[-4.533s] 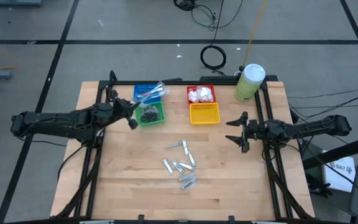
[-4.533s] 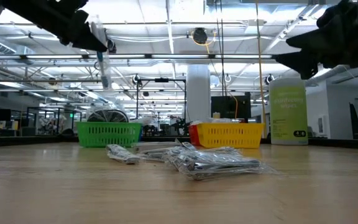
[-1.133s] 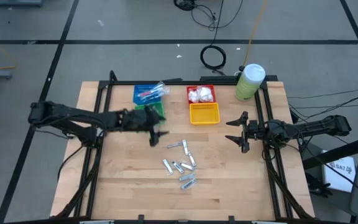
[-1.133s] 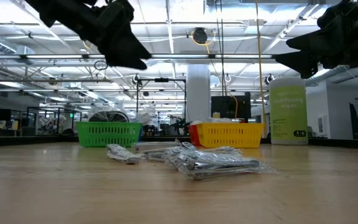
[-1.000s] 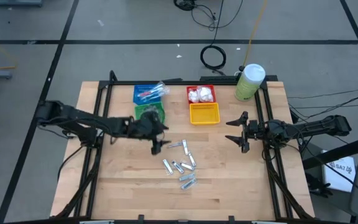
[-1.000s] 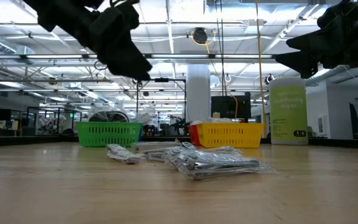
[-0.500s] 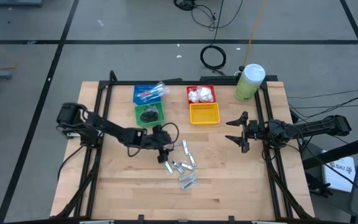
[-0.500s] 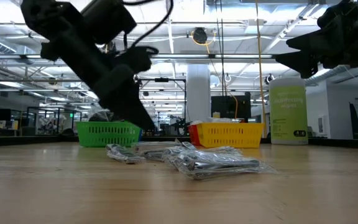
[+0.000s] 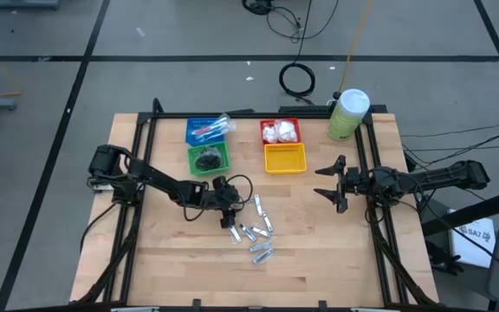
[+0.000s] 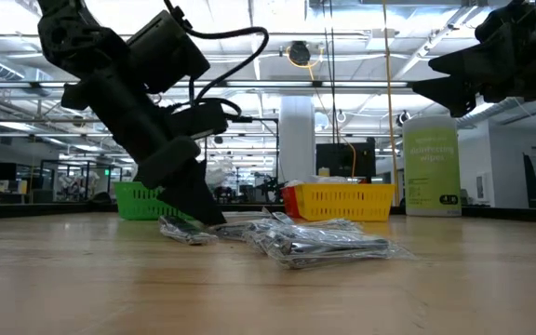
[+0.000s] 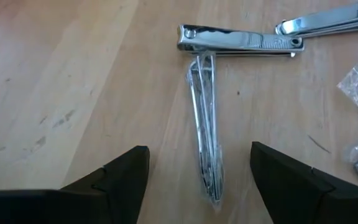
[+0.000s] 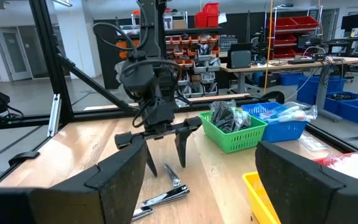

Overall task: Pick & Place Travel size toiletries
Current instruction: Put the nail cutter into the yellow bin

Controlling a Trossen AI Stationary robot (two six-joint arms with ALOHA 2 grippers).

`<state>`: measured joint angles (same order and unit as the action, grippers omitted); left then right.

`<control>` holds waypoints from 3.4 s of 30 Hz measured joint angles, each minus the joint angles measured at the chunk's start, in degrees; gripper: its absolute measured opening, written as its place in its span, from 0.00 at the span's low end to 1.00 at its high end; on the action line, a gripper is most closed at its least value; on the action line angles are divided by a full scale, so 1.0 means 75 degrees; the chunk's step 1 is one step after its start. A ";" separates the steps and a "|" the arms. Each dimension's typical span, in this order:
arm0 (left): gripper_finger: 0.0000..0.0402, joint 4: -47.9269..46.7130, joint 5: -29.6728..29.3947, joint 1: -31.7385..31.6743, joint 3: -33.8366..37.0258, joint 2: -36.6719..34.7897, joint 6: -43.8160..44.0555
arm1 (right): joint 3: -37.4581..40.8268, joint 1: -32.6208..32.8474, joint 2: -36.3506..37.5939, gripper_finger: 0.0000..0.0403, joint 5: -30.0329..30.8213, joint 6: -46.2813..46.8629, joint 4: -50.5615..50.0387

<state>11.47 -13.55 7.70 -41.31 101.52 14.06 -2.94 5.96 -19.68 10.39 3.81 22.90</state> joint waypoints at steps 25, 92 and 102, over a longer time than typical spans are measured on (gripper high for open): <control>0.07 0.0079 0.0159 0.0000 -0.0005 0.0063 -0.0039 | 0.0000 -0.0001 0.0003 0.72 0.0000 0.0001 0.0000; 0.02 0.4286 0.1909 -0.0962 0.0004 -0.1516 -0.2048 | -0.3579 0.0017 -0.8366 0.72 0.0204 0.0531 0.5262; 0.03 0.4219 0.1939 -0.0918 0.0004 -0.1516 -0.2033 | -0.4109 0.0006 -0.8754 0.70 0.0204 -0.0115 0.5143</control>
<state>43.11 0.99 0.82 -41.28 90.15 -1.19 -33.76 6.00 -85.34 11.92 2.94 61.47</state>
